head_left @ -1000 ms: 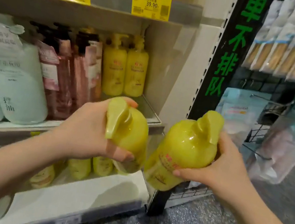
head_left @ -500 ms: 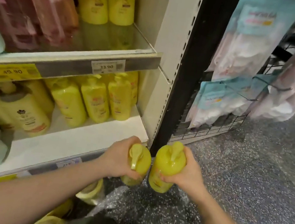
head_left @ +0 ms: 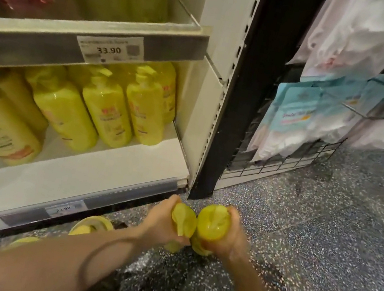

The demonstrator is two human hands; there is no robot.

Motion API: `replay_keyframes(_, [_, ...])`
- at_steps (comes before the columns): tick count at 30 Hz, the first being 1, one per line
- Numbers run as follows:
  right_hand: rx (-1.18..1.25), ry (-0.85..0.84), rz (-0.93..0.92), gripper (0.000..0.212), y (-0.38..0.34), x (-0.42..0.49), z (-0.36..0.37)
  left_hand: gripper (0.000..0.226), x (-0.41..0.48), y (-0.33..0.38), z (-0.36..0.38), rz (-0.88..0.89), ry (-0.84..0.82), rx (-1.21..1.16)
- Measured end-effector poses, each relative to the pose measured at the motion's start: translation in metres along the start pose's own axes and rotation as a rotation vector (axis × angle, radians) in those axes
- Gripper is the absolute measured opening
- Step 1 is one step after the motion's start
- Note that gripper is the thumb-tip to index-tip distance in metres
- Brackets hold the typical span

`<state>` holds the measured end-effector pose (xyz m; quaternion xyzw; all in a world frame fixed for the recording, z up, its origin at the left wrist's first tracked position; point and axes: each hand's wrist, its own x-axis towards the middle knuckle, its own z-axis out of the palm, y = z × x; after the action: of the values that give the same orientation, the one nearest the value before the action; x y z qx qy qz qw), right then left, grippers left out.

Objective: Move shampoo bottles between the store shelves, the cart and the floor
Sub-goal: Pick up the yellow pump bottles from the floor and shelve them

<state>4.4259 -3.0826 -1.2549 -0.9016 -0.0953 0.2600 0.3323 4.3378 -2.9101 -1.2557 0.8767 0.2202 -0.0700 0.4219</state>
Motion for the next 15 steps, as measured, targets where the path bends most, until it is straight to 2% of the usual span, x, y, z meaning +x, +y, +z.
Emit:
replay_keyframes(7, [-0.009,-0.058,-0.015,0.108,0.014,0.014,0.008,0.107,0.009,-0.007,0.011,-0.106,-0.074,-0.006])
replay_keyframes(9, [-0.051,-0.121,-0.063,0.109,0.015,0.013,0.001,0.112,0.010,-0.006,0.005,-0.127,-0.153,0.003])
replay_keyframes(12, [-0.188,-0.221,-0.083,0.125,0.011,0.014,-0.014,0.126,0.008,-0.002,-0.005,-0.135,-0.277,0.042])
replay_keyframes(13, [-0.228,-0.246,-0.049,0.125,0.006,0.012,-0.020,0.128,0.006,0.000,-0.010,-0.124,-0.306,0.072])
replay_keyframes(15, [-0.365,-0.269,-0.040,0.113,-0.002,0.007,-0.036,0.124,-0.003,0.005,-0.024,-0.065,-0.345,0.127])
